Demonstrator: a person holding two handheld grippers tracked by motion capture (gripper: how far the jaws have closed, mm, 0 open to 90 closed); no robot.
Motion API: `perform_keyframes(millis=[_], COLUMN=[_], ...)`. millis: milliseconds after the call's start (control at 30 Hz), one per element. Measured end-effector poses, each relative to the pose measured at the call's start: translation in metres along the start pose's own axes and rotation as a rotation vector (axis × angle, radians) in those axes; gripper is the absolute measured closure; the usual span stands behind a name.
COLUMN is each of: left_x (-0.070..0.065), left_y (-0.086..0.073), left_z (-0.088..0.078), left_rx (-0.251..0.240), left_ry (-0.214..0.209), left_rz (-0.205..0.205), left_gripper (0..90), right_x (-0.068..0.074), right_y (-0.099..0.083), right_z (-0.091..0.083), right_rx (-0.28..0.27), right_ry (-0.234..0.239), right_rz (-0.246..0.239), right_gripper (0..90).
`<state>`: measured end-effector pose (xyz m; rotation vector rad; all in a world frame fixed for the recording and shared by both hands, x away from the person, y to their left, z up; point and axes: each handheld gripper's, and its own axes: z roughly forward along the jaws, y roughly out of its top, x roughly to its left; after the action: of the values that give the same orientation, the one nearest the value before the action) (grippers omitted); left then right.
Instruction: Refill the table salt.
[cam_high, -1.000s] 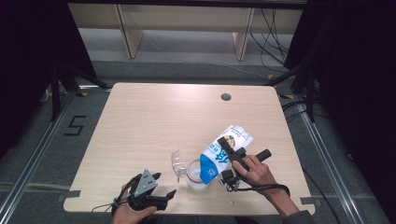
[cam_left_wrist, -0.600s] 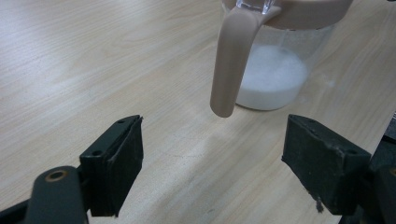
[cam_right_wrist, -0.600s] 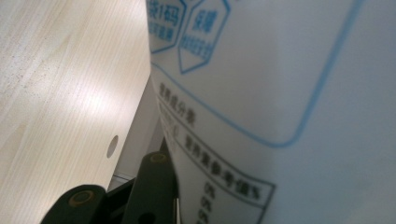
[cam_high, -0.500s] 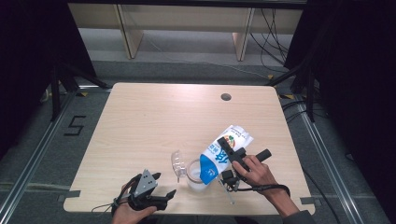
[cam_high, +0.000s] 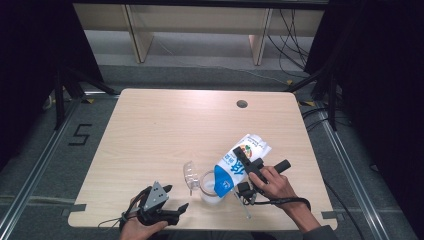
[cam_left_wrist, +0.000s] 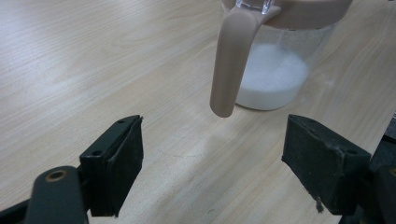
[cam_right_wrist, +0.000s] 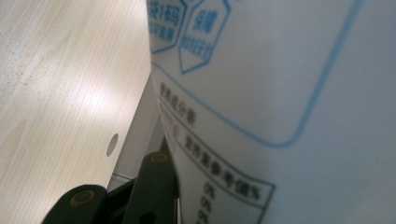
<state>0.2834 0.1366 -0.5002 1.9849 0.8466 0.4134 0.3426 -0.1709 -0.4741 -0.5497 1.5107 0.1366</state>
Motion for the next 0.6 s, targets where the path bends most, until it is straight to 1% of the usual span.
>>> perform_keyframes(millis=[33,67,100,133,167,200,267,300,600], left_x=[0.0001,0.0001,0.0001,0.0000,0.0000,0.0000,0.0001,0.0002,0.0000], left_y=[0.0000,0.0000,0.0000,0.0000,0.0000,0.0000,0.0000,0.0001,0.0001], left_z=[0.0000,0.0001,0.0002,0.0002,0.0001,0.0001,-0.0001,-0.0002,-0.0001], left_rx=[0.000,0.000,0.000,-0.001,0.000,0.000,0.000,-0.001,-0.001], left_ry=[0.000,0.000,0.000,0.000,0.000,0.000,0.000,0.000,0.000], left_rz=[0.000,-0.001,-0.001,-0.002,0.000,0.000,0.000,0.001,-0.001], left_gripper=[19.9,19.8,19.8,19.9,19.9,19.9,19.9,19.9,19.9], right_x=[-0.0014,-0.0007,-0.0028,-0.0024,-0.0022,-0.0022,0.0007,-0.0006,-0.0004], right_y=[0.0001,0.0001,0.0005,0.0006,0.0007,0.0007,0.0004,0.0007,0.0007], right_z=[0.0001,0.0003,0.0008,0.0007,0.0009,0.0009,0.0000,0.0000,0.0001], right_rx=[-0.003,-0.003,-0.012,-0.012,-0.013,-0.013,0.001,-0.005,-0.004], right_ry=[-0.006,-0.004,-0.010,-0.009,-0.008,-0.008,0.003,-0.002,-0.004], right_rz=[-0.016,-0.010,-0.035,-0.031,-0.038,-0.038,-0.008,-0.028,-0.027], right_gripper=[69.0,69.1,69.1,69.2,69.4,69.4,69.4,69.5,69.9])
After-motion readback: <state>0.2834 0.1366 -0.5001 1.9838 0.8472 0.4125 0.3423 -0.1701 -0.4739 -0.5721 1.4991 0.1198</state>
